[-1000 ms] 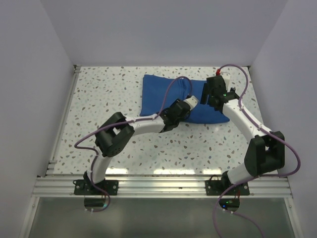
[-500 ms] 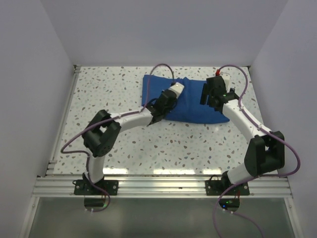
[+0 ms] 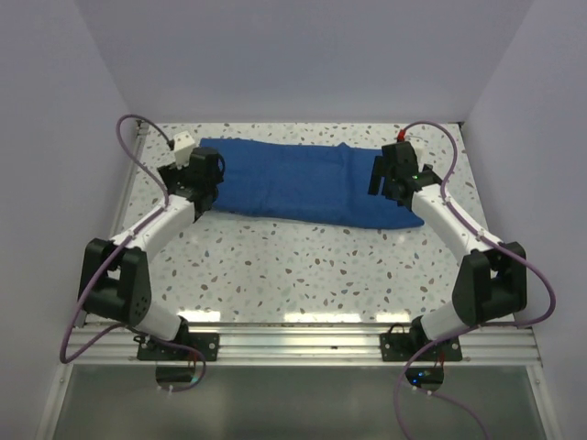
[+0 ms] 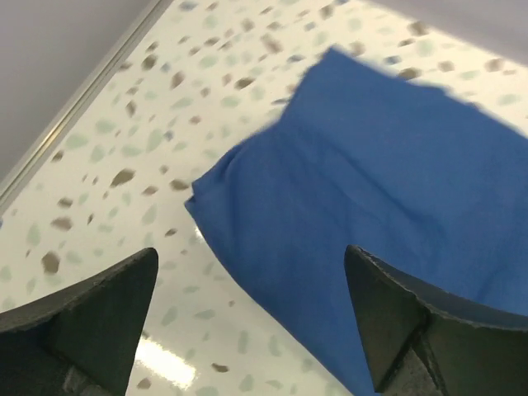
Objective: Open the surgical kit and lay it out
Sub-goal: Open the surgical kit at the center of the board.
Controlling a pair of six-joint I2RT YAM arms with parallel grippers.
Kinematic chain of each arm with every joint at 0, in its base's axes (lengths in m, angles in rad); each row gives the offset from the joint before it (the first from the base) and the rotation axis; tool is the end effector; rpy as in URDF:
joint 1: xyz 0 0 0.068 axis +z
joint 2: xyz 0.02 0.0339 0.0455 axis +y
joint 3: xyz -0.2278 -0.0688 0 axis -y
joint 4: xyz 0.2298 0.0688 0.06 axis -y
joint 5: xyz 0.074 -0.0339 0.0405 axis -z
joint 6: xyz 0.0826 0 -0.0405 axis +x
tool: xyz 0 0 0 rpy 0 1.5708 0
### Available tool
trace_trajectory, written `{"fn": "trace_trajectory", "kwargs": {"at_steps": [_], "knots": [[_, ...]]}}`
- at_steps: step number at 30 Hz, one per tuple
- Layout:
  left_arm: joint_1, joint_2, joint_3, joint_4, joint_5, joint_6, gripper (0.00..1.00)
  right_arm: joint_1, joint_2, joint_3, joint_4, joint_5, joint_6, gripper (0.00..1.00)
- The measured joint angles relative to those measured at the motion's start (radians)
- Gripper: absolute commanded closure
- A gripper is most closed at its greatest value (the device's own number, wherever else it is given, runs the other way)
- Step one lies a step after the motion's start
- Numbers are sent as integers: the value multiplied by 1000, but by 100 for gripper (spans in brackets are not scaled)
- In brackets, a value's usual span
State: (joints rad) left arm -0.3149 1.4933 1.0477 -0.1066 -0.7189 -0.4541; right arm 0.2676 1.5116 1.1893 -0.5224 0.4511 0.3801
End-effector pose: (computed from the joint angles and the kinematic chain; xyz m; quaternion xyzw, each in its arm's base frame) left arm 0.3511 -0.0571 0.2243 -0.2279 0.8034 0.1135 0.5383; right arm 0.3393 0.0557 0.2141 0.1305 0.9052 -0.0881 0.3947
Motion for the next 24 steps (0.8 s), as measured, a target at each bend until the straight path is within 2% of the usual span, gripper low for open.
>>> {"fn": "trace_trajectory", "kwargs": {"at_steps": [5, 9, 11, 14, 20, 22, 24], "knots": [[86, 51, -45, -91, 6, -106, 0, 0, 0, 0, 0, -2, 0, 1], [79, 80, -30, -47, 151, -81, 0, 0, 0, 0, 0, -3, -3, 1], [76, 146, 49, -39, 248, -56, 2, 0, 1, 0, 1, -8, -3, 1], [65, 354, 320, -53, 374, -10, 2, 0, 5, 0, 2, -16, -4, 1], [-13, 840, 1048, -181, 493, 144, 0, 0, 32, 0, 3, -24, -8, 1], [-29, 936, 1207, -231, 524, 163, 0, 0, 35, 0, 3, -24, -9, 1], [-20, 985, 1275, -273, 558, 159, 1, 0, 39, 0, 3, -24, -11, 1]]}}
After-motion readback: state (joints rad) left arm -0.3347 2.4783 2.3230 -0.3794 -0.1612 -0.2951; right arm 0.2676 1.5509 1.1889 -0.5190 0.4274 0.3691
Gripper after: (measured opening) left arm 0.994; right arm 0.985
